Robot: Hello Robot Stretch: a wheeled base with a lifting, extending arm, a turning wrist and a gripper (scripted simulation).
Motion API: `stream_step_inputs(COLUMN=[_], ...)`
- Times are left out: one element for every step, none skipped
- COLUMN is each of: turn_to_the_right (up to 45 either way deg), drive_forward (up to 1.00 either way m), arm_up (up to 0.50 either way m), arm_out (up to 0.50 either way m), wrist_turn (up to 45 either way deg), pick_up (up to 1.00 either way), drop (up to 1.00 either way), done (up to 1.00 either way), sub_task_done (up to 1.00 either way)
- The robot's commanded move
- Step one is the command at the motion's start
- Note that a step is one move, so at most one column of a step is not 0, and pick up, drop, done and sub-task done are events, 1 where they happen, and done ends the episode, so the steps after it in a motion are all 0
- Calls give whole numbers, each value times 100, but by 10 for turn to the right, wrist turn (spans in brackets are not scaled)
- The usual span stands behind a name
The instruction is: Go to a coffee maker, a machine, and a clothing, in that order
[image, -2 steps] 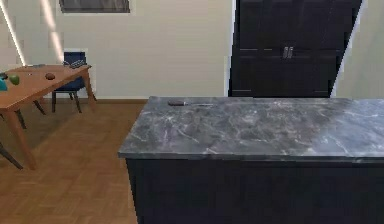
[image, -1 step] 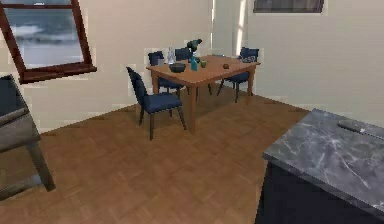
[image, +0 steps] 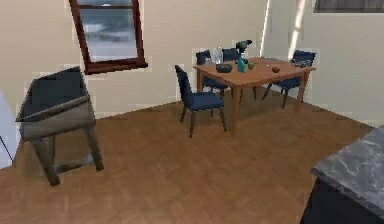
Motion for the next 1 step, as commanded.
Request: stream_step_inputs(turn_to_the_right=[0], drive_forward=[50], arm_up=[0], arm_out=[0], wrist_turn=[0], pick_up=[0], drop=[0], done=[0], sub_task_done=[0])
